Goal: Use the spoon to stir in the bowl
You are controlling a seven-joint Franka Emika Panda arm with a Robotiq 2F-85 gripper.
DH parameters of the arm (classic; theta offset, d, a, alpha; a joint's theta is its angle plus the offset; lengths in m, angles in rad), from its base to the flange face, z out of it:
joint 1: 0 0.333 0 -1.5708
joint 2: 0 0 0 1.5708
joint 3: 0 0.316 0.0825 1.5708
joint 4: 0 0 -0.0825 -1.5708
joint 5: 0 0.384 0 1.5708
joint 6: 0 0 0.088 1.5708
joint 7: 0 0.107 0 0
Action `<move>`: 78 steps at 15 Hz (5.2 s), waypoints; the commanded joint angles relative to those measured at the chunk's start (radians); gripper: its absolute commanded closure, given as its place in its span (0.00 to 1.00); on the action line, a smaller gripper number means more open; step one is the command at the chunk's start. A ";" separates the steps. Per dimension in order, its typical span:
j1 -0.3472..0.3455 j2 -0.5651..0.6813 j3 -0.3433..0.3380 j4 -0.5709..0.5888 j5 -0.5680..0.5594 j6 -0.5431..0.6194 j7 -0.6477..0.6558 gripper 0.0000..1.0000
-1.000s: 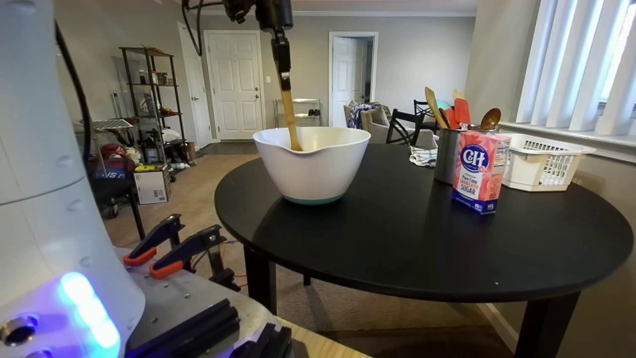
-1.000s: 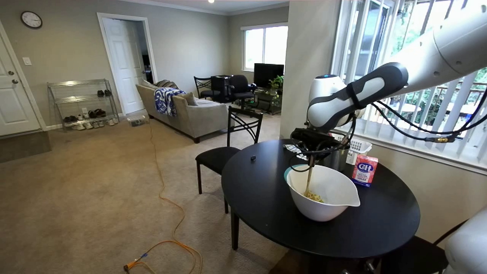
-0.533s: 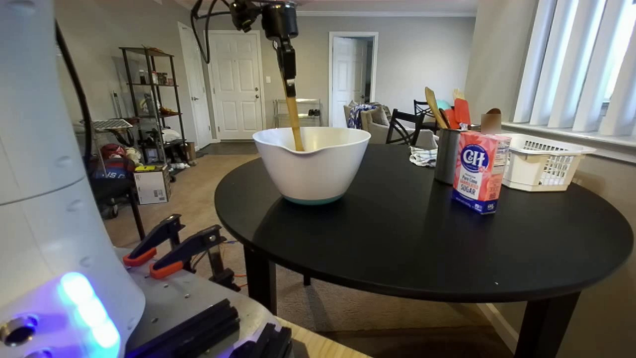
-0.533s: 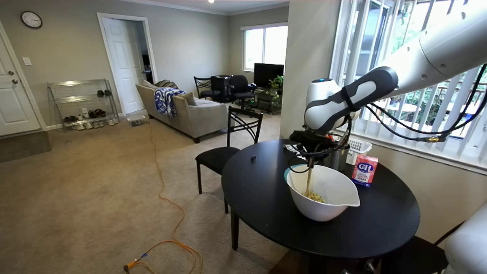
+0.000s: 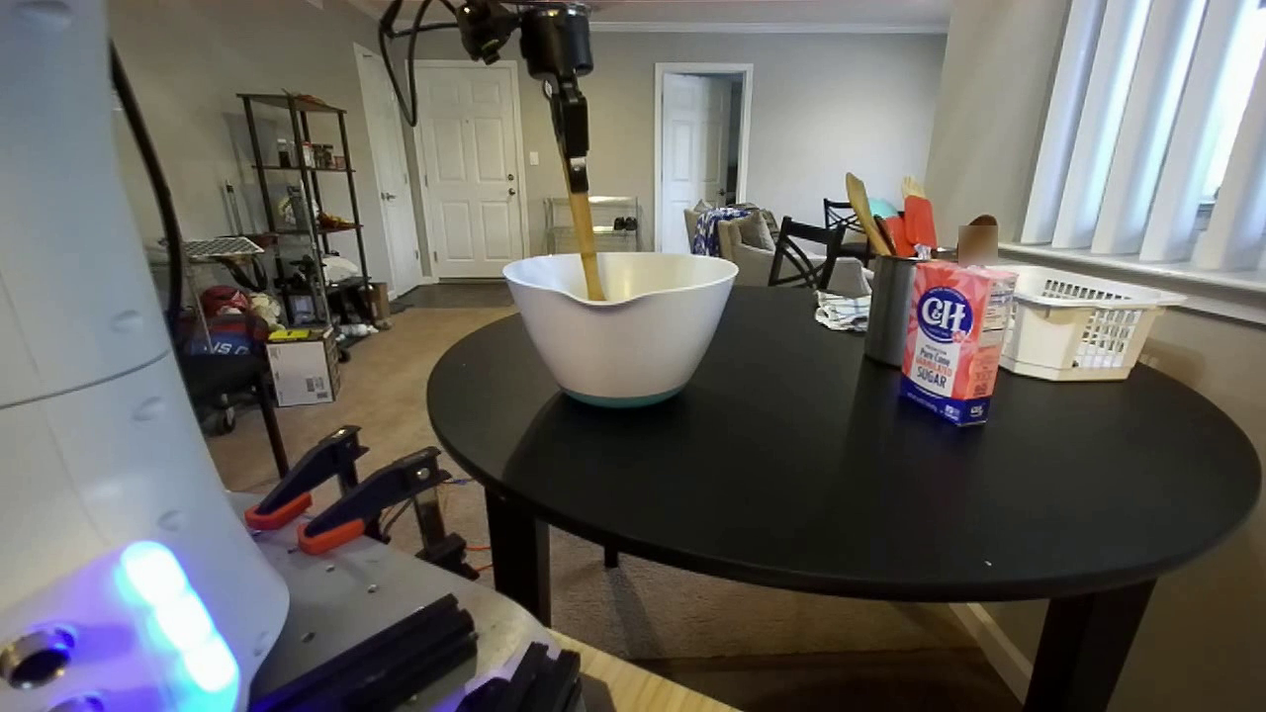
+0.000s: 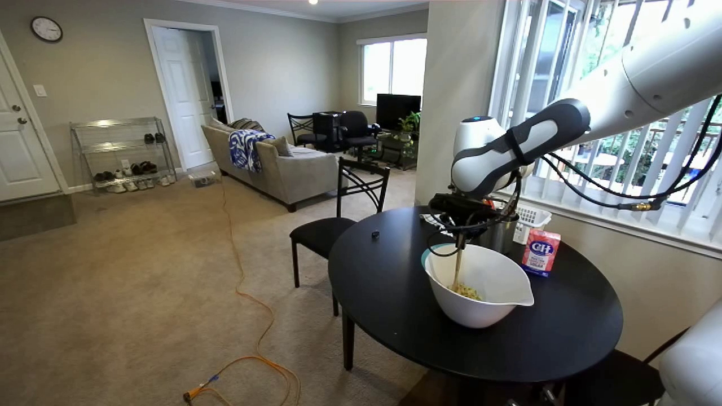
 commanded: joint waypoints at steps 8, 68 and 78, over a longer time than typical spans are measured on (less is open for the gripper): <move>-0.026 0.062 -0.069 0.100 0.062 -0.070 0.076 0.97; 0.007 0.119 -0.068 0.135 -0.051 -0.337 0.409 0.97; 0.016 0.135 -0.061 0.172 0.213 -0.340 0.254 0.97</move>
